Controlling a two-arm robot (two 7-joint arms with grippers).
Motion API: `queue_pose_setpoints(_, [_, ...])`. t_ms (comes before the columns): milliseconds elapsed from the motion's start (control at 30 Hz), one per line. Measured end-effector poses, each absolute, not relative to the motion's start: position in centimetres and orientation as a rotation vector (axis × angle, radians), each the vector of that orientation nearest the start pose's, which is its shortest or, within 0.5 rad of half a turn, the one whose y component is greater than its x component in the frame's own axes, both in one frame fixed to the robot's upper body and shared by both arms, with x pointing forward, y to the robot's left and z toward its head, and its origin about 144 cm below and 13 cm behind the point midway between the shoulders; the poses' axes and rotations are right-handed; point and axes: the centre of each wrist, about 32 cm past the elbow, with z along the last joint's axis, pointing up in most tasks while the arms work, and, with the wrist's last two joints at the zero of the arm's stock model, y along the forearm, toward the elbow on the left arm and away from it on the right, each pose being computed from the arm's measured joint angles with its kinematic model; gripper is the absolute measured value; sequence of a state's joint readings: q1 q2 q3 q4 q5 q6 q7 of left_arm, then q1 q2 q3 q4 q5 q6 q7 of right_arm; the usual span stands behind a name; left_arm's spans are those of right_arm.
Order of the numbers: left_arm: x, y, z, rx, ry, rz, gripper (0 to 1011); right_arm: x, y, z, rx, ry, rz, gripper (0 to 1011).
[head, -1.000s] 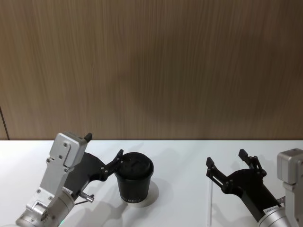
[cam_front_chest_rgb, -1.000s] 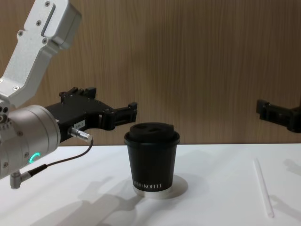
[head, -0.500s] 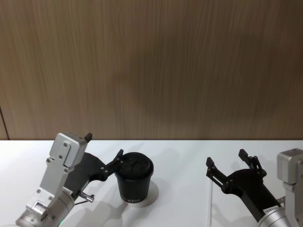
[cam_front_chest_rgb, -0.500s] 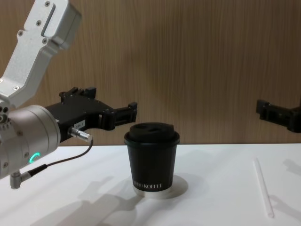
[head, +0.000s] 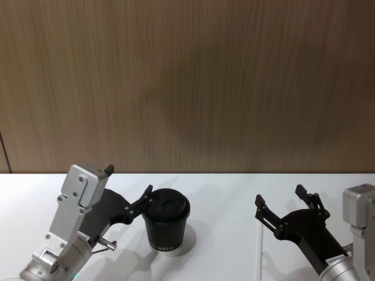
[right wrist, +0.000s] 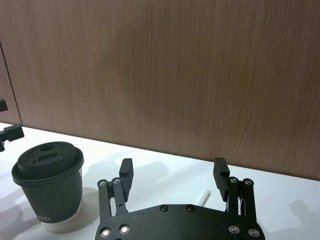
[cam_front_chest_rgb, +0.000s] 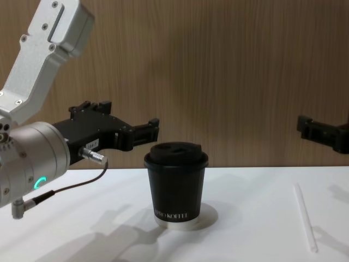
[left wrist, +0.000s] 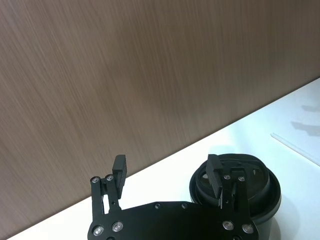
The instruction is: Pick up the straw with one hand, pass it to the other hand, and insert it into the cup.
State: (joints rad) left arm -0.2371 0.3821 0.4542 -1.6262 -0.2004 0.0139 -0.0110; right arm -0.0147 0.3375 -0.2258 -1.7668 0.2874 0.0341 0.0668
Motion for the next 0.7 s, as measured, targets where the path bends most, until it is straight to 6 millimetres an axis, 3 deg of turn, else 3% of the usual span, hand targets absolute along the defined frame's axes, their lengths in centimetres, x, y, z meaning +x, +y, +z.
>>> queue_pose_setpoints(700, [49.2,19.84,120.44,0.061,-0.267,1.124,1000,44.33,-23.71,118.87,0.026,-0.075,-1.229,1001])
